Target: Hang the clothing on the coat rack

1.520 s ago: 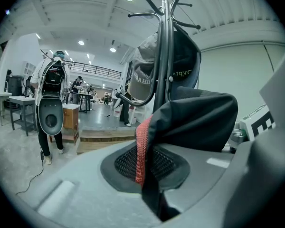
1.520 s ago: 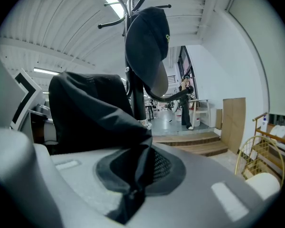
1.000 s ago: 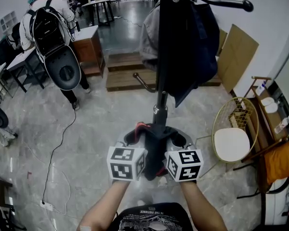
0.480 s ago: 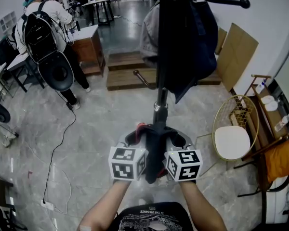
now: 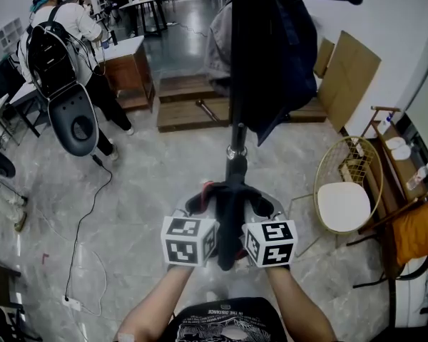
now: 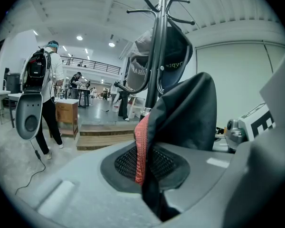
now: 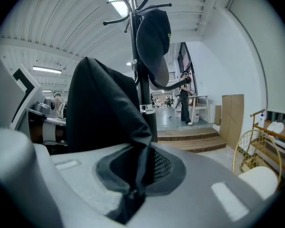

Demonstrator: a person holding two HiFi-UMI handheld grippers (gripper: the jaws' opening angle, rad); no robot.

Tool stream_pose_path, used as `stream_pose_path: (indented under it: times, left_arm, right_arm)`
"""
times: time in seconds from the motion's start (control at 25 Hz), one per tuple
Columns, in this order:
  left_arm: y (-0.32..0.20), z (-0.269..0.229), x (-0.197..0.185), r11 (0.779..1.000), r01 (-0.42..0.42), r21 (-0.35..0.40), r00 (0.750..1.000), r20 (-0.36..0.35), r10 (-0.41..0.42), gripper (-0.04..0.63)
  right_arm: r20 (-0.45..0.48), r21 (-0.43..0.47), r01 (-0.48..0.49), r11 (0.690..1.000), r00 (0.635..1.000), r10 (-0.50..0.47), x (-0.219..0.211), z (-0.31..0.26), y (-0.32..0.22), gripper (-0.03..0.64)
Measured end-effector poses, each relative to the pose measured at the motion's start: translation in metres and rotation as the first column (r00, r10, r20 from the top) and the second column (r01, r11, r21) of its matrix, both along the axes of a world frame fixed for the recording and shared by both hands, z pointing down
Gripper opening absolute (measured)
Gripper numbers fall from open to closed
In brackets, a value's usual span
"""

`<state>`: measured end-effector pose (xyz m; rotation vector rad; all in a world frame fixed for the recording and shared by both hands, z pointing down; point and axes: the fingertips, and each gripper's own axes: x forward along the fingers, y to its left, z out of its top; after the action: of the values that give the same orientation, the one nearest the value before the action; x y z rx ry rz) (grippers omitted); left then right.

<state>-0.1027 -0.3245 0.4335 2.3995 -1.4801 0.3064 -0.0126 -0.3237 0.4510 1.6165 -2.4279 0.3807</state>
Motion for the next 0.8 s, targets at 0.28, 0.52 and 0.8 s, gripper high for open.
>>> stream_pose_path:
  times: [0.28,0.52,0.8]
  left_arm:
    - [0.006,0.003,0.002,1.0,-0.007,-0.004,1.0,0.001,0.007,0.025]
    - [0.01,0.009,0.005,1.0,-0.013,-0.008,1.0,0.015,0.013,0.026]
    - [0.016,0.01,0.015,1.0,-0.02,-0.006,1.0,0.01,0.02,0.026]
  right_arm:
    - [-0.033,0.004,0.009,1.0,0.999,-0.009,-0.001,0.003,0.006,0.026]
    - [-0.038,-0.009,0.019,1.0,0.999,-0.02,-0.002,0.006,0.009,0.026]
    - [-0.045,-0.012,0.038,0.999,0.998,-0.038,0.0,0.009,0.017,0.026]
